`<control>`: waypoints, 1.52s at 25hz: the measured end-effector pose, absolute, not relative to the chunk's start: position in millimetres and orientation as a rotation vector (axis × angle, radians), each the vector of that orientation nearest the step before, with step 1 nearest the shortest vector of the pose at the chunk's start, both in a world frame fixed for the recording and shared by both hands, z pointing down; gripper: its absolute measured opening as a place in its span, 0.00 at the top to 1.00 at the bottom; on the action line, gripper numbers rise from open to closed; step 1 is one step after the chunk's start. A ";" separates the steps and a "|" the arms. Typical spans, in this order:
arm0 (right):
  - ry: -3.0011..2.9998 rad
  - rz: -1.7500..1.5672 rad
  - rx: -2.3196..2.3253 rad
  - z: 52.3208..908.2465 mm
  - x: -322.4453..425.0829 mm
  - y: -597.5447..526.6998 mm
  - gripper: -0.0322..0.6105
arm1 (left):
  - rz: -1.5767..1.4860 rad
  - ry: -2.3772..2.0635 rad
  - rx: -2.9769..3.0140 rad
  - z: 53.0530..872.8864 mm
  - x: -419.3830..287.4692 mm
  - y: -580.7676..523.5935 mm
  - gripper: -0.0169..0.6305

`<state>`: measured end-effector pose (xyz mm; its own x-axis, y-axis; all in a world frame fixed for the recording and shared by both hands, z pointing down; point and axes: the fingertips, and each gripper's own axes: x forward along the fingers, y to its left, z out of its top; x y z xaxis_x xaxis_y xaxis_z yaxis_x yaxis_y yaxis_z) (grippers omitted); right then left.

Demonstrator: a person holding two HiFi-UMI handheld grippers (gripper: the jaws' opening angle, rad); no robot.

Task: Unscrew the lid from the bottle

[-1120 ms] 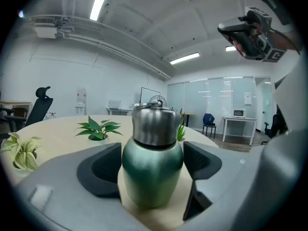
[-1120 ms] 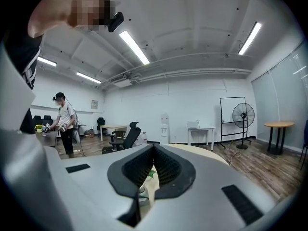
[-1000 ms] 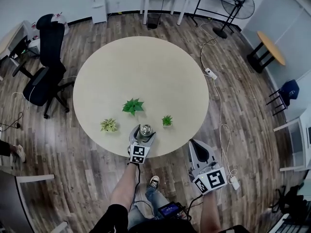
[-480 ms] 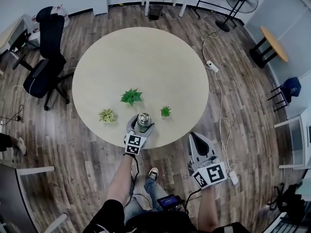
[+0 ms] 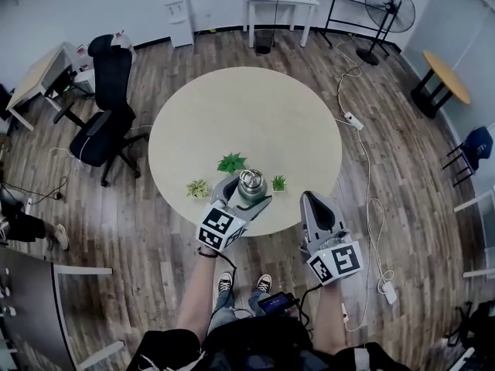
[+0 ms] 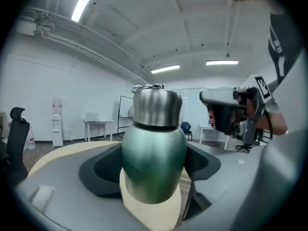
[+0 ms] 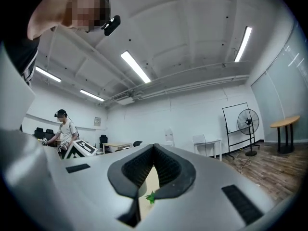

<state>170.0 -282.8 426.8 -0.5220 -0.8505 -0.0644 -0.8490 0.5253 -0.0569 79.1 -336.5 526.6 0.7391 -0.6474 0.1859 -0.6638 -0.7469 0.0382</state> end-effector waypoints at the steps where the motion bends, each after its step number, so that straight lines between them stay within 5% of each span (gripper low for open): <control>1: 2.651 -0.033 -1.495 418.0 168.0 -282.0 0.94 | 0.228 -1.059 2.841 507.0 77.1 -329.3 0.40; 13: 2.608 0.010 -1.336 358.0 129.6 -263.5 0.90 | 0.179 -1.039 2.863 422.8 53.4 -286.7 0.40; 16: 2.637 0.038 -1.303 352.3 120.0 -260.7 0.80 | 0.185 -1.037 2.868 421.2 51.9 -284.9 0.40; 19: 2.687 0.100 -1.232 346.4 108.3 -252.1 0.50 | 0.187 -1.031 2.871 421.1 51.2 -281.0 0.40; 24: 2.811 0.155 -1.147 350.7 84.4 -242.1 0.41 | 0.215 -1.010 2.879 423.6 53.8 -274.4 0.40; 34: 2.906 0.141 -1.058 359.9 44.4 -240.7 0.42 | 0.302 -0.949 2.934 429.5 65.4 -257.1 0.40; 38: 2.923 0.145 -1.042 362.9 42.0 -241.5 0.54 | 0.311 -0.946 2.934 432.5 66.6 -255.1 0.40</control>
